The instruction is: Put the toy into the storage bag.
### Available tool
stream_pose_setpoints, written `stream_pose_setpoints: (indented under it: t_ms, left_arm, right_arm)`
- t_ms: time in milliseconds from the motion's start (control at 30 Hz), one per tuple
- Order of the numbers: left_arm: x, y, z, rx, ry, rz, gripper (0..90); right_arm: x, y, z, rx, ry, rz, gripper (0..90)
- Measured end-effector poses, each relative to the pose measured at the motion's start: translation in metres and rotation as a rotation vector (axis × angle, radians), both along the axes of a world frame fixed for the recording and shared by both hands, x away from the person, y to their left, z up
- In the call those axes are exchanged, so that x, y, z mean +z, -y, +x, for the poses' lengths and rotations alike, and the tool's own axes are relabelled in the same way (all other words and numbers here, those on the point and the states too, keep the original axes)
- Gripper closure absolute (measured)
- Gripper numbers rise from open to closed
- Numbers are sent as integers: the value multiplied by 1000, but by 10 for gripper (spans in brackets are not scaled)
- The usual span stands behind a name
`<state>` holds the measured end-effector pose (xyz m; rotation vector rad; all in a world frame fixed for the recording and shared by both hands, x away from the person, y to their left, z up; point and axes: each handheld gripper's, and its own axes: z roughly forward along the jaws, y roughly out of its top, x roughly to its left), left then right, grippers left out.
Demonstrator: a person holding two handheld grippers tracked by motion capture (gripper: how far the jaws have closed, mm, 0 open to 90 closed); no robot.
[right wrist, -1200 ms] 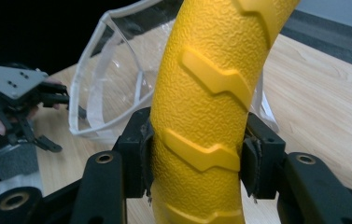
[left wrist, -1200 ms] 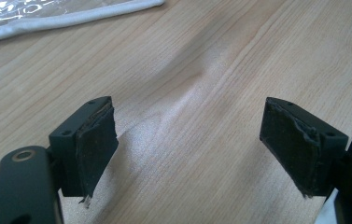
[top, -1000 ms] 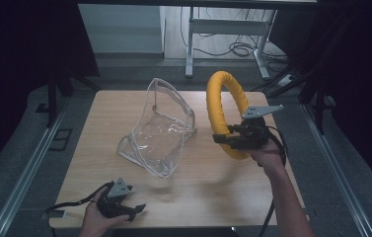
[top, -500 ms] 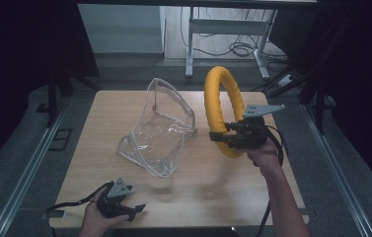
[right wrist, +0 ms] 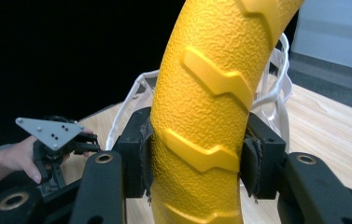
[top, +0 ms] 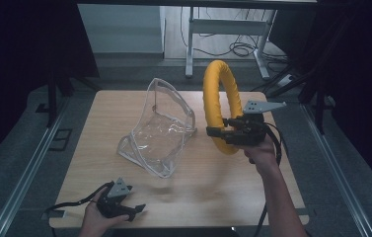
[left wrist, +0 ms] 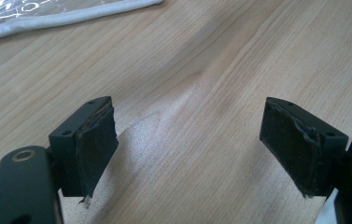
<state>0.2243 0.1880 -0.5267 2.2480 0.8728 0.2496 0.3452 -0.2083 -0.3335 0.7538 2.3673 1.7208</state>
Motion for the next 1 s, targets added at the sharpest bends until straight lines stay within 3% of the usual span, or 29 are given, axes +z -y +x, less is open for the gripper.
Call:
stream_pose_setpoints:
  t_ms: [1000]
  left_arm:
    - [1,0,0,0,0,0,186]
  right_arm:
    - [28,-20,-11,22,68,119,516]
